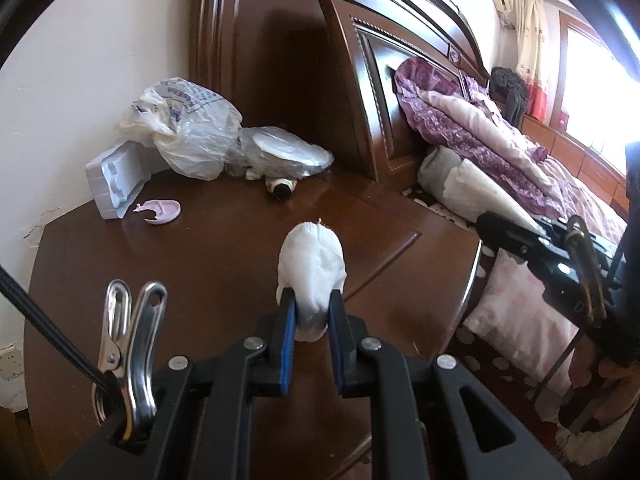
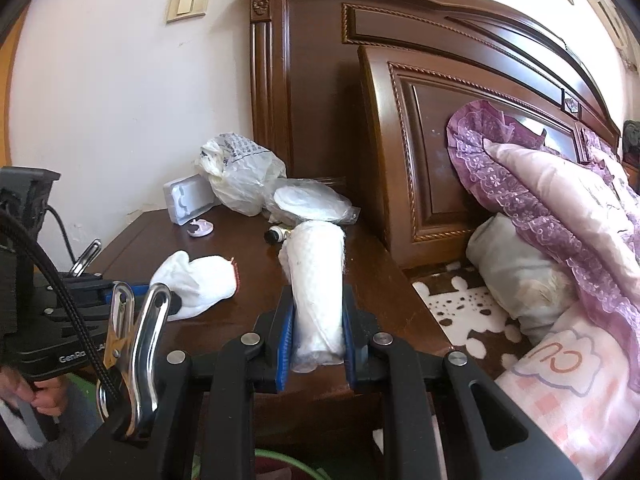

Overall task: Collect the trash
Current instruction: 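Lift the tied item with the left gripper while the right gripper lifts the tissue roll, then lower both grippers with their items down over the red bin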

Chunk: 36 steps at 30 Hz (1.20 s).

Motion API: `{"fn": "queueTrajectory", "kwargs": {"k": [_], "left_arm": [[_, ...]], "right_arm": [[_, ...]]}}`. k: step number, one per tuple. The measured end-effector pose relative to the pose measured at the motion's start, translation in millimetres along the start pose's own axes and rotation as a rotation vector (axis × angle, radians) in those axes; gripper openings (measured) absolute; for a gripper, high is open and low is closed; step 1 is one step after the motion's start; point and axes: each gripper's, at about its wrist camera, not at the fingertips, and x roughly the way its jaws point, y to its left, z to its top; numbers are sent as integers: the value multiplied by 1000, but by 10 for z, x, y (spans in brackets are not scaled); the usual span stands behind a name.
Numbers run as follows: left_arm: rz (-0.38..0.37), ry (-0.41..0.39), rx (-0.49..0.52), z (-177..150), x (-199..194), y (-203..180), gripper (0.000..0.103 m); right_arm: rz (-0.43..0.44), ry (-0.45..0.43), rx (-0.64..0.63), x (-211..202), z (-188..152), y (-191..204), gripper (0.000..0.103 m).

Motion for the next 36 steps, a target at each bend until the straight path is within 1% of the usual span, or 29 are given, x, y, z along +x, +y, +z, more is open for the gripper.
{"fn": "queueTrajectory", "kwargs": {"k": [6,9,13,17,20,24,30,32,36], "left_arm": [[-19,12,0,-68,-7,-99,14],[-49,9,29,-97,-24,-226,14],[-61,-4,110,-179,-74,-511,14],[-102,-22,199,-292,-170,-829,15],[-116,-17,258,-403,-200,-1017,16],[-130,31,283,-593,-145,-1151,16],[-125,100,294,-807,-5,-1190,16],[-125,119,288,-878,20,-1189,16],[-146,160,267,-979,64,-1187,16]], "right_arm": [[-11,19,-26,-47,-69,3,20],[-9,32,-31,-76,-114,-10,20],[2,52,-54,-129,-190,-3,20],[16,82,-74,-208,-320,-22,20],[19,97,-79,-277,-417,-81,20],[38,130,-40,-337,-560,-230,20],[99,192,58,-319,-749,-434,20],[115,214,82,-290,-807,-468,20],[123,246,81,-254,-882,-444,20]]}}
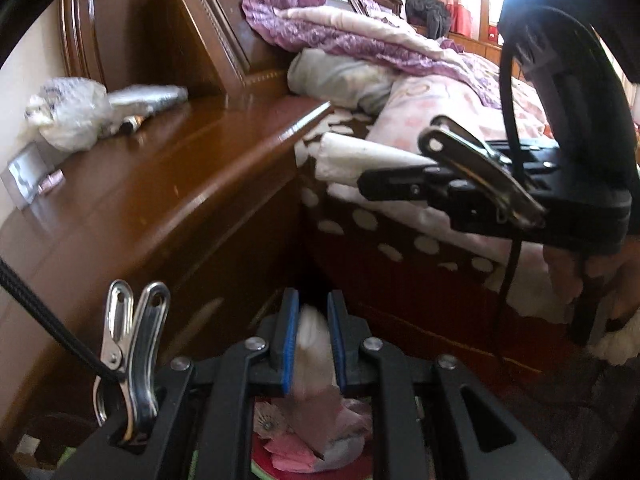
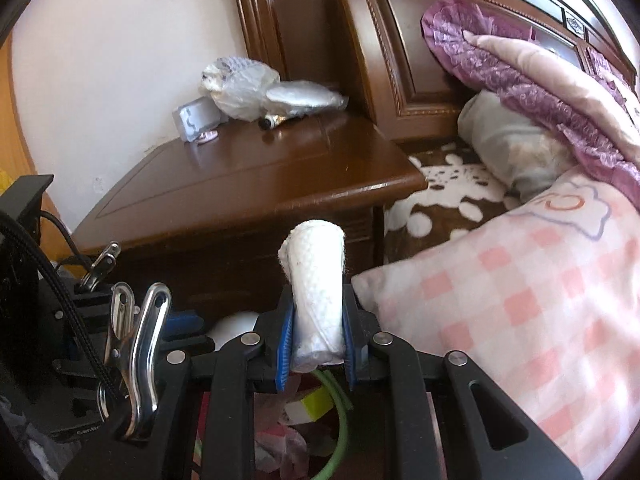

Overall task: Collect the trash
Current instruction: 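Lower both grippers with their items down over the red bin, then open both grippers to drop the tied item and tissue roll into the bin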

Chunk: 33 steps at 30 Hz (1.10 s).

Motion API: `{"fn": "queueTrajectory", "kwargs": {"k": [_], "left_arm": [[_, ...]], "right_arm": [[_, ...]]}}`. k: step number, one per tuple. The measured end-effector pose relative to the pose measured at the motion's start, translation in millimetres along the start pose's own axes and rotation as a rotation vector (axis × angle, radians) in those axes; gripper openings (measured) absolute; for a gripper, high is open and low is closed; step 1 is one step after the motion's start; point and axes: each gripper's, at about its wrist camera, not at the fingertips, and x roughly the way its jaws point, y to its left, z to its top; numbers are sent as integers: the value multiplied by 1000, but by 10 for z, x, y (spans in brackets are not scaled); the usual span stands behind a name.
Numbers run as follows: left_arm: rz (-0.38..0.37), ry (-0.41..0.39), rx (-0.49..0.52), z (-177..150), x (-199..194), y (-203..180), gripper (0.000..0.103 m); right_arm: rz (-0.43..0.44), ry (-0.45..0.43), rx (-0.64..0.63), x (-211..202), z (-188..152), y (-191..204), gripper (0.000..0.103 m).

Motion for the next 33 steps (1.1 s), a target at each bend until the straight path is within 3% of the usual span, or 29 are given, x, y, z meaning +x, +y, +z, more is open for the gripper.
{"fn": "queueTrajectory", "kwargs": {"k": [10,15,25,30,33], "left_arm": [[-6,82,-41,-122,162,143,7],[-17,143,-60,-245,300,247,7],[-18,363,-111,-733,878,423,7],[-2,427,-123,-945,984,559,7],[2,446,-137,-1023,989,633,7]], "right_arm": [[58,88,35,212,-176,18,20],[165,210,67,503,-445,84,20],[298,462,207,1295,-1066,218,20],[292,592,278,1685,-1403,209,20],[263,649,257,1810,-1541,239,20]]}}
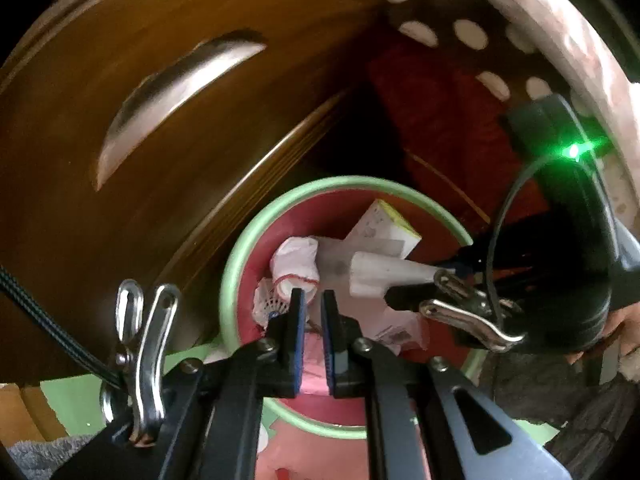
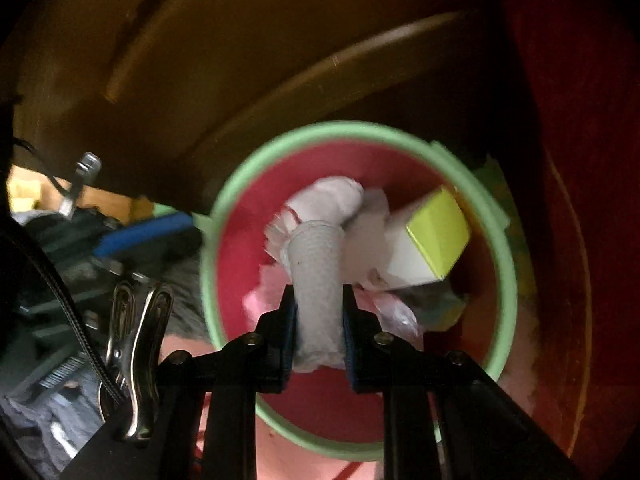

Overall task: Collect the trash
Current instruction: 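Open both grippers to drop the tied item and tissue roll into the bin, then raise both open grippers from the bin back toward the nightstand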

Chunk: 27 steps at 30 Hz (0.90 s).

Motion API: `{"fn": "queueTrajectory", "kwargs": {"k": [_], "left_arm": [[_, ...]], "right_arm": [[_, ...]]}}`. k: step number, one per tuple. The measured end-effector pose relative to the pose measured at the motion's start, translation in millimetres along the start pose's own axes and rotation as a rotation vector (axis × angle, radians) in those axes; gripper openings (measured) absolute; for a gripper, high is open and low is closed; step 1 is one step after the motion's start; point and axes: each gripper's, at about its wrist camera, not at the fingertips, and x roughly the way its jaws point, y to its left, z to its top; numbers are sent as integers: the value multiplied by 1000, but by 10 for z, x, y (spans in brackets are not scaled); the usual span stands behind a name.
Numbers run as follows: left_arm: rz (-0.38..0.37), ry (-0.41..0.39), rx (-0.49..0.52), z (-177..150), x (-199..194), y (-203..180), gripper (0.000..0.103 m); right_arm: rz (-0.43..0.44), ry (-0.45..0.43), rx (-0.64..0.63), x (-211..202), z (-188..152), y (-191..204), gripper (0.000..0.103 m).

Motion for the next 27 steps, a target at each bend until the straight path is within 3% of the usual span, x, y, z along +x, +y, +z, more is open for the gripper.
{"fn": "queueTrajectory", "kwargs": {"k": [4,7,9,10,14,19,24,27], "left_arm": [[0,24,-12,-18,29,46,8],[-1,29,-15,12,37,29,17],[7,31,-17,15,54,42,26],[17,33,-19,16,64,46,29],[38,52,-38,14,126,94,44],[36,57,-46,39,140,95,52],[26,61,-28,46,127,34,54],[33,57,-15,37,118,-9,54]], "right_arm": [[-36,29,-21,103,19,33,20],[-44,58,-45,172,83,117,24],[-32,74,-48,217,123,162,32],[-34,83,-48,233,130,163,42],[-93,101,-48,290,106,146,58],[-109,114,-3,230,74,48,73],[-133,93,-7,91,83,2,75],[-220,88,-30,23,75,46,75]]}}
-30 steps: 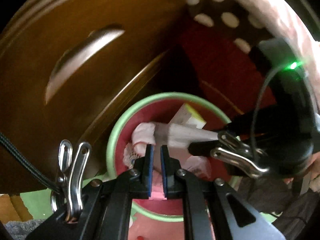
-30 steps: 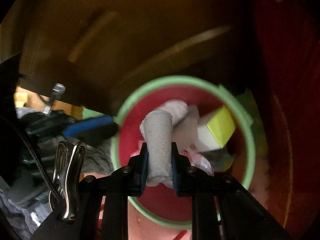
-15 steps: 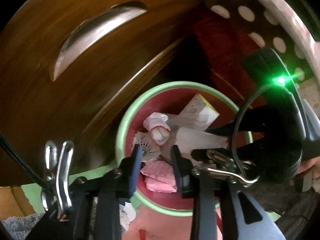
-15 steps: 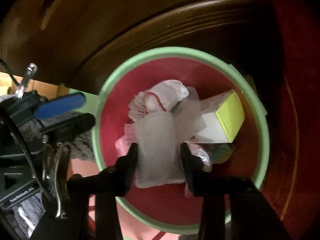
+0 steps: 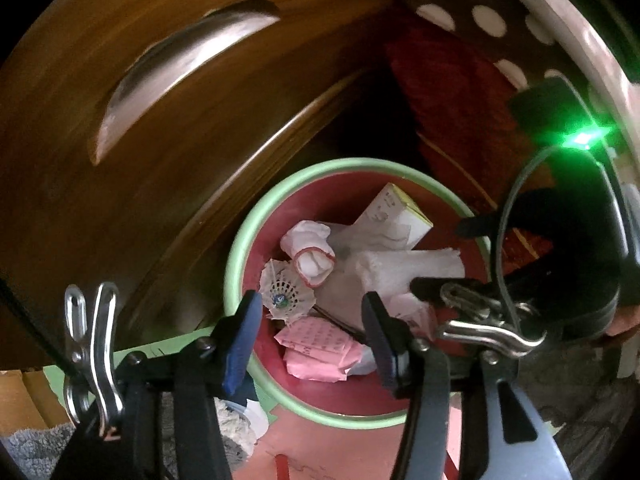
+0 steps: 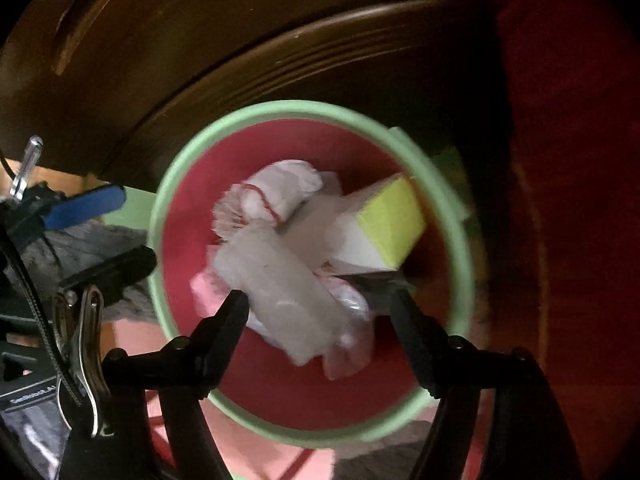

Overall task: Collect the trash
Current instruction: 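Raise both open grippers from the bin back toward the nightstand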

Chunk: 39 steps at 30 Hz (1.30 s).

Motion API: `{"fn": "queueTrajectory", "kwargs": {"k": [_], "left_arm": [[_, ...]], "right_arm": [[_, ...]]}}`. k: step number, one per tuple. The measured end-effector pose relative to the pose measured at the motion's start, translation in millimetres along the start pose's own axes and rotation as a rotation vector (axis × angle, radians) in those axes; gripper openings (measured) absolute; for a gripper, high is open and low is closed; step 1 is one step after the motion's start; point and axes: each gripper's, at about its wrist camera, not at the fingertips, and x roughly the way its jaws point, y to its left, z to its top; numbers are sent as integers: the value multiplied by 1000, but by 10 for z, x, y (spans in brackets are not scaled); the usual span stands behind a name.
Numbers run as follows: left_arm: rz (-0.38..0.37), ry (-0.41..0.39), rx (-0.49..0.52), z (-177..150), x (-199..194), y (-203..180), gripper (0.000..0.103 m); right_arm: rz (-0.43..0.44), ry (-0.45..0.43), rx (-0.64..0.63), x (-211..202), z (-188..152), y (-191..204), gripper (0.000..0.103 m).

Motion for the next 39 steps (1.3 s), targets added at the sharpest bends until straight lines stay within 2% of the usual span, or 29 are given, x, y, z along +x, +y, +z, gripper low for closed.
{"fn": "queueTrajectory", "kwargs": {"k": [3,11,15,20,26,30,39], "left_arm": [[20,6,17,0,19,-47,54],[43,2,41,33,-10,-116,54],[65,-8,52,51,-54,-136,54],[56,-41,49,62,-191,-151,54],[63,-68,52,83,-352,-142,54],[53,-108,49,94,-496,-151,54],[-5,-174,90,108,-804,-320,54]], "right_arm": [[-63,2,7,-67,-57,-1,75],[-39,-17,-30,-287,-125,59,75],[-60,-42,-71,-416,-136,159,75],[-64,-77,-94,-610,-121,236,75],[-35,-79,-90,-743,-126,257,75],[-16,-122,-105,-924,-126,318,75],[-5,-179,-231,-1302,-227,268,75]]}}
